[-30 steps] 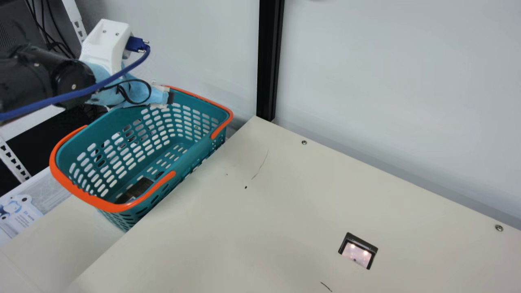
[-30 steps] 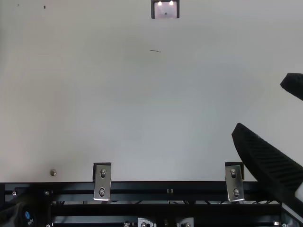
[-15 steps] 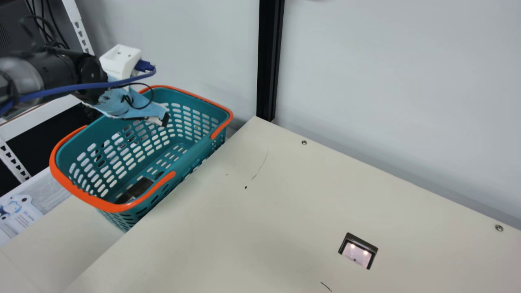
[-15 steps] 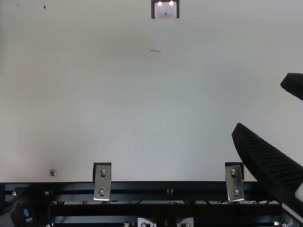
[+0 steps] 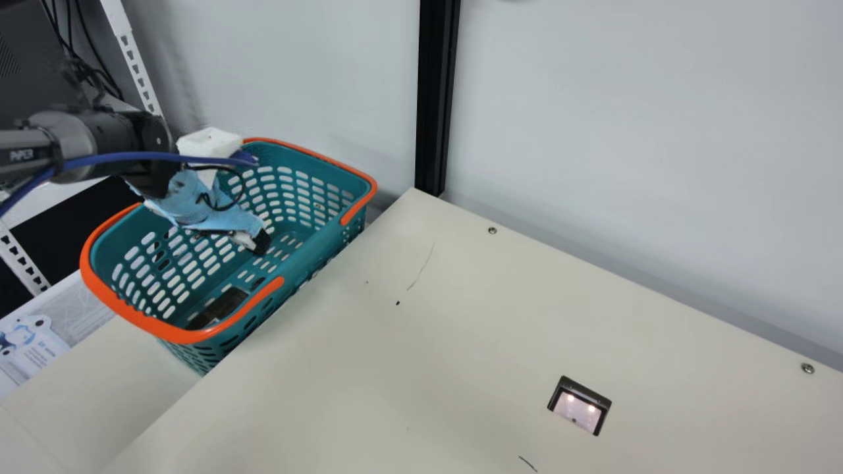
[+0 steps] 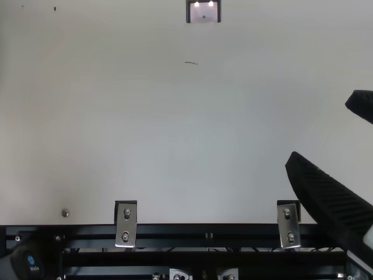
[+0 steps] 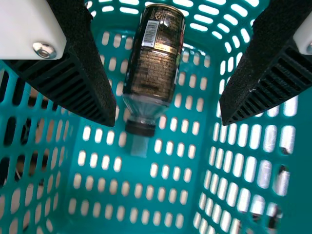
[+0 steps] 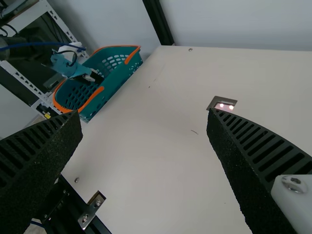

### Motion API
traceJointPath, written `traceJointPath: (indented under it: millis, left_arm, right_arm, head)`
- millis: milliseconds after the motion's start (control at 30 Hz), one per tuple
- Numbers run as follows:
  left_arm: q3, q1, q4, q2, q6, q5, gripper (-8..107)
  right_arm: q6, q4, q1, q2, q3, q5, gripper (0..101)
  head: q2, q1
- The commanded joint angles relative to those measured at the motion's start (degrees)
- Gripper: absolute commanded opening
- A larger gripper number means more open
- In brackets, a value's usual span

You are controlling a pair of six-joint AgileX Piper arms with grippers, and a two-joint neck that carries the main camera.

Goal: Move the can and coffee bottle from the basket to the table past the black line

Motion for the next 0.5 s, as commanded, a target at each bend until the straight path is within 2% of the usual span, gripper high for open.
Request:
traceJointPath:
  millis: [0, 467]
  left_arm:
    - [-0.1, 0.4, -0.6, 1.2, 3.3, 0.4, 90]
    - [-2.0, 1.9, -2.6, 9.3, 12.6, 2.3, 90]
  right_arm:
    - [0.0, 0.0, 0.0, 0.0, 0.0, 0.0, 101]
    - [0.0, 0.0, 0.0, 0.0, 0.0, 0.0, 101]
  head:
    - [1.0, -1.4]
    - [1.0, -1.4]
